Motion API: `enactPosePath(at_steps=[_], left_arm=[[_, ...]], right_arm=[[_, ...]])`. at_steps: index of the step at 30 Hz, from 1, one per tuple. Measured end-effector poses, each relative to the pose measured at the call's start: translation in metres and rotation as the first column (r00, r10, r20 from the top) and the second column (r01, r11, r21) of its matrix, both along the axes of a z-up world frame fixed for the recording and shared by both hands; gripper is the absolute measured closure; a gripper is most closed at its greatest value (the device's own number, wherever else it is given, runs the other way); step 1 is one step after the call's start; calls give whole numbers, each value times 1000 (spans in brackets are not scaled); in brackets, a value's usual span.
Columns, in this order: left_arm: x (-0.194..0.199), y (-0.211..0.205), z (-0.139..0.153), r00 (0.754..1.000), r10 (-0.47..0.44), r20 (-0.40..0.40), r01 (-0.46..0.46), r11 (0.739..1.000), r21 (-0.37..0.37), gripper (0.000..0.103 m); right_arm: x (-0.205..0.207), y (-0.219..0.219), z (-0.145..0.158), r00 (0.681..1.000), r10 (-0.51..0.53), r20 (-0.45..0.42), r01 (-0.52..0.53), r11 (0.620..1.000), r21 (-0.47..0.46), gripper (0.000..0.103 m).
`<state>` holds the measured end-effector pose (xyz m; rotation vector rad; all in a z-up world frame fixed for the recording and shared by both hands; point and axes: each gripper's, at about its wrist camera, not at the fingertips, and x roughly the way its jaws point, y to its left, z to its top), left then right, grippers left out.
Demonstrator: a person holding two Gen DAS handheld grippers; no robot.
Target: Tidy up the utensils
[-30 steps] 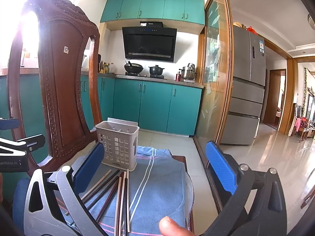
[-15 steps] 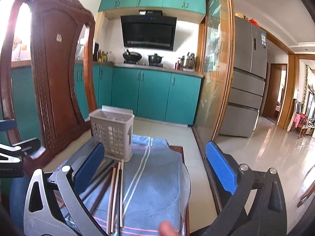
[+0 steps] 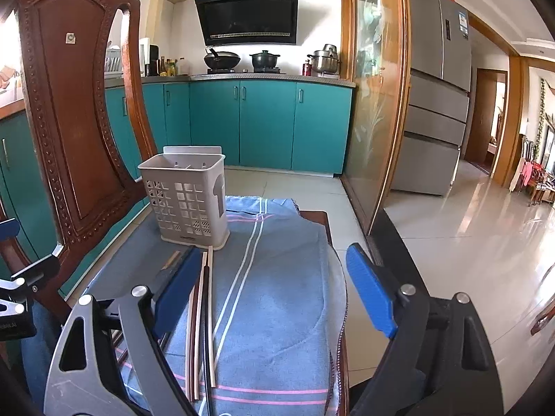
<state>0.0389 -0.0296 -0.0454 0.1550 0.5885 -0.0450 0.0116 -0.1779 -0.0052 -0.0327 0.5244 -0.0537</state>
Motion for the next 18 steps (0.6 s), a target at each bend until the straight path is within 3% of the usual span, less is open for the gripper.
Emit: enactPosePath(at_steps=[11, 16, 18], left_arm=[[10, -3, -9, 999, -2, -39, 2, 1000, -7, 4], [23, -6, -18, 998, -21, -51, 18, 999, -43, 4], [34, -10, -20, 998, -35, -59, 32, 998, -49, 9]], right_arm=[[6, -4, -5, 1000, -6, -28, 6, 1000, -8, 17], [14, -8, -7, 999, -29, -45, 26, 998, -60, 17], [16, -13, -2, 999, -33, -34, 31, 998, -57, 17]])
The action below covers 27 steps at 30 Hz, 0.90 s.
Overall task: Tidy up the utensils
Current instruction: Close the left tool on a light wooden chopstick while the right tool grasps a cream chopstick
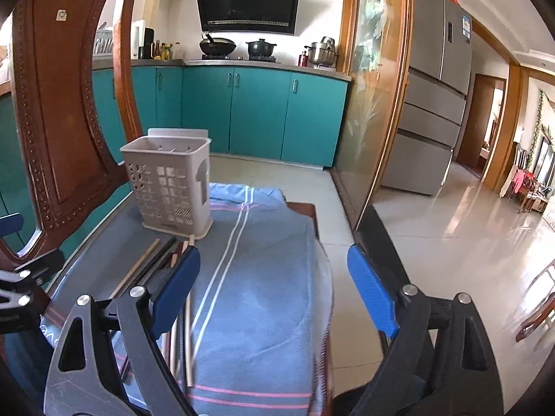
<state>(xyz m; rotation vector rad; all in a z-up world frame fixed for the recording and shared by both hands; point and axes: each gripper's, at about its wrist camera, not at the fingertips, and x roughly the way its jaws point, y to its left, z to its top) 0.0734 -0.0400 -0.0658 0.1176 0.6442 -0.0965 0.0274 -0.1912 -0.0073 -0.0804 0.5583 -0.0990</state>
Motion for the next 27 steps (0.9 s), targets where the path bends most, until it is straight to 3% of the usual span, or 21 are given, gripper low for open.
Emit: enactPosePath(at_steps=[3, 7, 8, 9, 11, 13, 16, 19, 23, 27], left_arm=[[18, -8, -1, 1000, -16, -8, 17, 1000, 10, 23], [58, -14, -5, 997, -63, -51, 63, 998, 10, 29], [75, -15, -6, 994, -67, -89, 68, 998, 11, 35], [91, -15, -6, 990, -64, -125, 65, 998, 8, 49], [124, -13, -8, 981, -47, -187, 46, 999, -8, 69], [149, -11, -12, 971, -39, -236, 33, 999, -28, 76], [163, -10, -20, 970, -47, -240, 40, 999, -37, 76], [169, -6, -35, 963, -54, -266, 39, 997, -61, 76], [183, -5, -73, 929, -51, -365, 28, 997, -67, 76], [195, -7, -101, 894, -40, -446, 15, 998, -60, 76]], right_arm=[[13, -11, 4, 1000, 2, -22, -1, 1000, 27, 14], [67, -23, -4, 984, 65, -164, -52, 995, 82, 14], [82, -26, -8, 976, 77, -203, -58, 994, 97, 17], [93, -27, -11, 970, 91, -226, -68, 992, 106, 32], [119, -32, -18, 952, 117, -283, -79, 987, 143, 46], [138, -36, -28, 931, 142, -336, -80, 978, 191, 51], [155, -35, -50, 908, 200, -367, -96, 954, 283, 51], [161, -25, -82, 866, 298, -401, -135, 913, 386, 51], [165, 12, -110, 808, 355, -470, -199, 916, 349, 51], [168, 40, -119, 794, 367, -485, -246, 923, 295, 51]])
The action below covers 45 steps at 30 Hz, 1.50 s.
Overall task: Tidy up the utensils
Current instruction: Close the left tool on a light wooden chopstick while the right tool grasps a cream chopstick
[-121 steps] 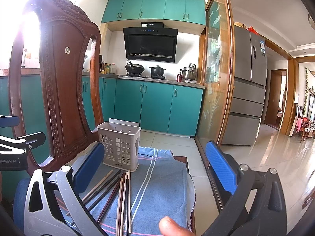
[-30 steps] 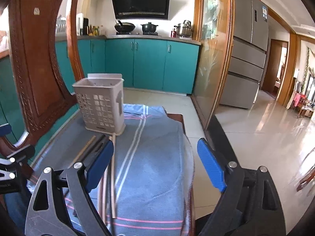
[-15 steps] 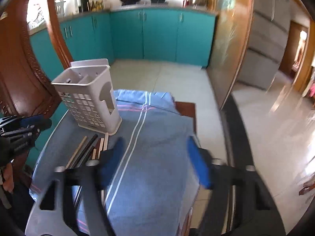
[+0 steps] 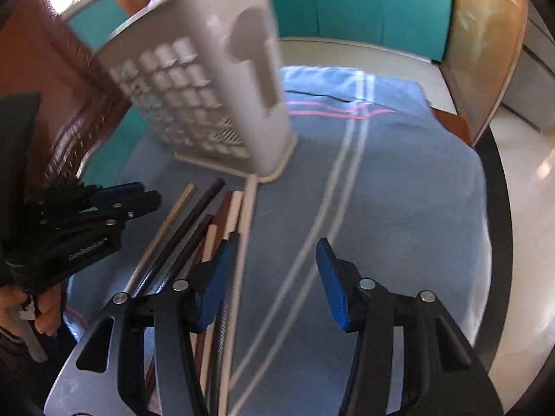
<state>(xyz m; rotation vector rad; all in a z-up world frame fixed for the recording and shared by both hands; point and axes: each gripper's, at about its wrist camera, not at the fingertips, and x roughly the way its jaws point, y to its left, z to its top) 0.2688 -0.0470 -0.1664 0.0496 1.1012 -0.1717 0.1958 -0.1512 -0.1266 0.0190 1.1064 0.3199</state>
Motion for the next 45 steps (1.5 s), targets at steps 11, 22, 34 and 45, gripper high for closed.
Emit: enactPosePath(at_steps=[11, 22, 34, 45], left_arm=[[12, -21, -13, 999, -39, -13, 39, 999, 21, 76], [-5, -41, -20, 998, -66, -20, 66, 998, 20, 76], [6, -54, -31, 997, -70, -19, 70, 997, 29, 76], [6, -46, -30, 998, -59, -21, 59, 998, 27, 67]], right_arm=[[17, 17, -11, 1000, 9, -7, -9, 998, -64, 58], [5, -8, 0, 999, -39, -5, 38, 994, -104, 83], [9, 7, -12, 999, 49, 11, -47, 988, -144, 90], [2, 16, 5, 997, 73, 23, -68, 984, -167, 90]])
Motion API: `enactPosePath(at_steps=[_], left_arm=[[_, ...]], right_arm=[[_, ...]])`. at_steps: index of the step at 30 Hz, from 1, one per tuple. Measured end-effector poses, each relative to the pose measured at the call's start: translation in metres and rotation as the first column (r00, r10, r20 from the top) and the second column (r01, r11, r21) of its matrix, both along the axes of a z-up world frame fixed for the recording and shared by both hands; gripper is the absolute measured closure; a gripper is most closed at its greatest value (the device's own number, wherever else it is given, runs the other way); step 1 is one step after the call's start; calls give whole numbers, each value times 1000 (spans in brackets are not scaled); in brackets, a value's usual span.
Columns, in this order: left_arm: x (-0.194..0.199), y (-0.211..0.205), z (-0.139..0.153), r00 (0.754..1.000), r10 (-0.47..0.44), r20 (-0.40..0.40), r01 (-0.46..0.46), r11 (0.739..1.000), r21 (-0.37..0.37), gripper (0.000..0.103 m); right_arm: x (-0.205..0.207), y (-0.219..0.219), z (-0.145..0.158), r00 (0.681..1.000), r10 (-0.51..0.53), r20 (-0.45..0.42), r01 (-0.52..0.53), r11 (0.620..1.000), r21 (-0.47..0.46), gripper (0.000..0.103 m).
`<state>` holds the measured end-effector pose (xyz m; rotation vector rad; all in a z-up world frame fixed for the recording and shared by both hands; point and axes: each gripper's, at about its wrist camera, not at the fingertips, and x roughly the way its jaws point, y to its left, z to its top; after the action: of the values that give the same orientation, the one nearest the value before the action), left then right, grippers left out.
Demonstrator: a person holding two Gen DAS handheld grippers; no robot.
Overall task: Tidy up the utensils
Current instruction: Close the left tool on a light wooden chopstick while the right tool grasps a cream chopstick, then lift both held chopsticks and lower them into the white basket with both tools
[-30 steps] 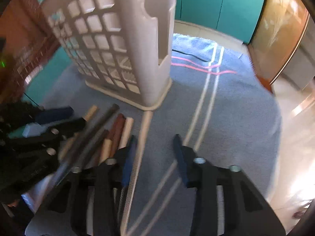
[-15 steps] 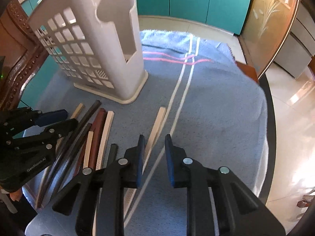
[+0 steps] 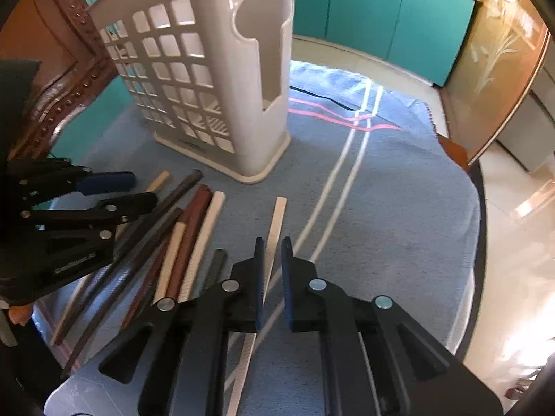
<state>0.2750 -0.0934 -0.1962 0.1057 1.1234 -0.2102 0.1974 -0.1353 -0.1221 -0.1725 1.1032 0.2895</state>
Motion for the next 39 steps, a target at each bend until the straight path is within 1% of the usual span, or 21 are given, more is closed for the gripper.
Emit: enactPosePath(at_steps=[2, 4, 7, 8, 10, 12, 13, 15, 18, 23, 26, 29, 30, 31, 33, 34, 36, 37, 39], left_arm=[[-2, 0, 0, 1000, 2, 13, -2, 1000, 22, 64], [-3, -2, 1, 1000, 2, 23, -3, 999, 39, 64], [-7, -8, 4, 999, 10, 32, -12, 999, 52, 64], [-7, -9, 4, 999, 10, 36, -12, 998, 57, 64], [-9, -12, 5, 999, 6, 40, -8, 998, 54, 69], [-11, -12, 8, 999, -2, 34, 1, 999, 32, 77], [-11, -14, 8, 999, -6, 34, 5, 1000, 30, 79], [-13, -16, 9, 999, -17, 38, 16, 1000, 25, 88], [-16, -22, 9, 999, -26, 47, 24, 999, 35, 95], [-20, -30, 11, 998, -22, 53, 20, 999, 40, 96], [-22, -31, 11, 998, -20, 54, 17, 999, 40, 96], [-28, -26, 19, 997, -14, 71, 13, 1000, 18, 96], [-30, -24, 24, 996, -10, 86, 10, 1000, 7, 96], [-33, -20, 32, 995, -8, 102, 9, 1000, -4, 96], [-47, -11, 55, 987, -7, 158, 14, 999, -42, 96], [-53, -8, 64, 984, -6, 180, 16, 998, -55, 96], [-72, 4, 91, 970, 0, 242, 25, 995, -100, 96], [-86, 11, 109, 957, 6, 290, 33, 991, -130, 96], [-108, 22, 132, 934, 17, 357, 42, 987, -157, 96]], right_arm=[[2, 3, -7, 1000, 4, -2, -4, 999, -39, 89], [3, 5, -10, 1000, 0, 17, 1, 998, -57, 89], [3, 6, -10, 1000, -9, 12, 10, 999, -38, 89], [4, 6, -11, 1000, -9, 9, 10, 1000, -23, 92], [3, 6, -11, 1000, -12, 13, 12, 1000, -8, 94], [4, 8, -13, 1000, -12, 18, 12, 1000, 1, 95], [4, 6, -12, 1000, -14, 18, 14, 1000, 6, 95], [4, 5, -12, 1000, -14, 21, 14, 1000, 9, 95], [3, 5, -12, 1000, -12, 26, 12, 1000, 1, 95], [-2, 8, -13, 1000, -10, 29, 11, 1000, -12, 95], [-3, 9, -11, 999, -15, 32, 15, 1000, 2, 95], [-9, 5, 6, 997, -13, 75, 10, 999, 36, 96], [-15, 1, 20, 994, -13, 106, 6, 998, 65, 96], [-20, -2, 30, 991, -12, 130, 1, 997, 83, 96], [-34, -10, 54, 982, -7, 189, -16, 993, 117, 96], [-45, -15, 70, 973, -4, 230, -28, 990, 138, 96], [-66, -26, 99, 954, -4, 299, -49, 984, 170, 96], [-76, -31, 111, 945, -6, 327, -58, 981, 186, 96], [-93, -39, 133, 927, -7, 376, -84, 971, 224, 96]])
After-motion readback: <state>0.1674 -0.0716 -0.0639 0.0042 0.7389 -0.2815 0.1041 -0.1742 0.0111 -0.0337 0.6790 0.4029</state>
